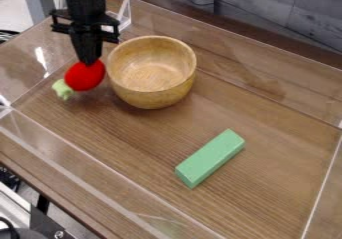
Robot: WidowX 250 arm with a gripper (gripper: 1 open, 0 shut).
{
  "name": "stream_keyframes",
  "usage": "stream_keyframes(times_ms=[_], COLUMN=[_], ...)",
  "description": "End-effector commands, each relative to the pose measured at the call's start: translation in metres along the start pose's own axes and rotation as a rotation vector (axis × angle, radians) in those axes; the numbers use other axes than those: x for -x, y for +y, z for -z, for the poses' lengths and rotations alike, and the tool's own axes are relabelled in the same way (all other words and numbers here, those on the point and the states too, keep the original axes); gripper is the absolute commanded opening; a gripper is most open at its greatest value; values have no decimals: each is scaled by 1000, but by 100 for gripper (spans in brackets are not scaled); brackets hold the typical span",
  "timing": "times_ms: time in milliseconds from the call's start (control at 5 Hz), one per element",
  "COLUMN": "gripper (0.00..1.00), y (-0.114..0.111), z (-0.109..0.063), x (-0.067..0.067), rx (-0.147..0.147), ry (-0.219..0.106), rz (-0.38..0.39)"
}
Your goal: Move the red fruit to the left
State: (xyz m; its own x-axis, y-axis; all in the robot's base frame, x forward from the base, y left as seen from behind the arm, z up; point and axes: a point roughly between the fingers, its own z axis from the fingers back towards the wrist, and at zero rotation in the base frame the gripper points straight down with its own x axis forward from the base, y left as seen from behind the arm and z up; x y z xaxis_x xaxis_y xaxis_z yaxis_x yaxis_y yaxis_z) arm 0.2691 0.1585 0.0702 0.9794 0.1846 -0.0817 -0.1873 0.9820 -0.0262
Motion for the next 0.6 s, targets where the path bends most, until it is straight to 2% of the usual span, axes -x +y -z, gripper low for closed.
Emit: stream_keyframes(times_ms=[0, 400], gripper=[0, 0], y=[13, 26], z=[-9, -3], x=[-14, -27], rx=[-9, 16], ry=[-48, -42], rz=[16, 42])
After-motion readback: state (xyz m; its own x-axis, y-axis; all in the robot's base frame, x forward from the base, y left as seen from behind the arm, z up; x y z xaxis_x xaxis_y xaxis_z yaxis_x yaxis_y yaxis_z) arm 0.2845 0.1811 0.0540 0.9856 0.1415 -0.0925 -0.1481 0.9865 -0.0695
